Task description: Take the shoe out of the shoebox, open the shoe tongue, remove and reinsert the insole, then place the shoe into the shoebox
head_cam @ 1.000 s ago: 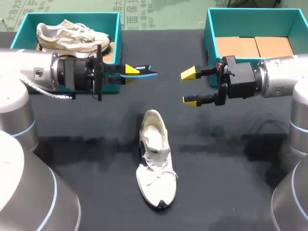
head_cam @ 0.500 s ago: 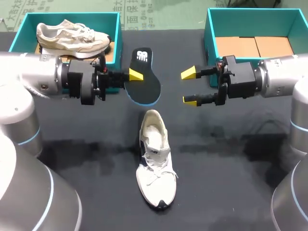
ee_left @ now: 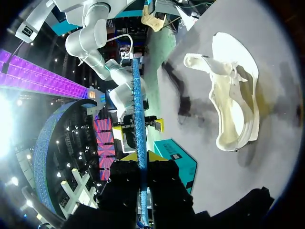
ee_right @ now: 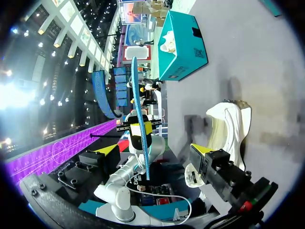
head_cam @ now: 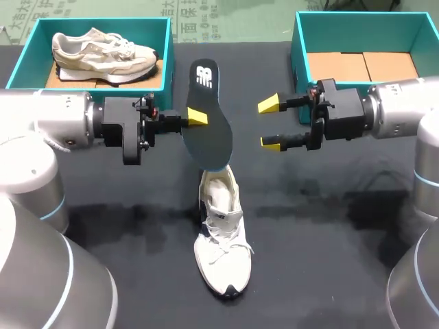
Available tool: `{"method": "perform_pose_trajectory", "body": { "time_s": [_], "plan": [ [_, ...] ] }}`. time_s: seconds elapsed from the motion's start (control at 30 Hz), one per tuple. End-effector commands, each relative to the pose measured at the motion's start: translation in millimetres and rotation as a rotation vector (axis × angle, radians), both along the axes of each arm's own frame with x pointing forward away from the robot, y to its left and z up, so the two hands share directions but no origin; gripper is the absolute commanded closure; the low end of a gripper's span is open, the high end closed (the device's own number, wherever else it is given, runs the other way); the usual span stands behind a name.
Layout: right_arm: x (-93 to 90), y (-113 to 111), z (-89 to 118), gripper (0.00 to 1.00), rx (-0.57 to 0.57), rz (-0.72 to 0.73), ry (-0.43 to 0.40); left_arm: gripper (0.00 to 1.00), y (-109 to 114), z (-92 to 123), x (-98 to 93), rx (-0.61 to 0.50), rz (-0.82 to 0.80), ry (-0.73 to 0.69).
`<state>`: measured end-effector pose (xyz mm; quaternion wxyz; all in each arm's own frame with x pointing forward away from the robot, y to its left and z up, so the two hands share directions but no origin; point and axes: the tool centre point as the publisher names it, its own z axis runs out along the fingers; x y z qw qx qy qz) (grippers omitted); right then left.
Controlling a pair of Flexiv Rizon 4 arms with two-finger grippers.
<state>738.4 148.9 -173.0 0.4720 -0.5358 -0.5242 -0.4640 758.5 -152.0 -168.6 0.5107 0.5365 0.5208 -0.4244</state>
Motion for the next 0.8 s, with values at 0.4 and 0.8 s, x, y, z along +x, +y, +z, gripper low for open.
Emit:
{"method": "perform_pose_trajectory", "body": {
  "time_s": [0.4,0.8],
  "plan": [
    [-0.8,29,-6,0.00,-0.042,0.059,-0.074,1.00,-6,-3,3.5,-0.024,0.023,-0.019],
    [-1.5,32,-8,0.00,-0.031,0.039,-0.075,1.00,-7,-3,4.3,-0.017,0.036,-0.017]
  ]
}}
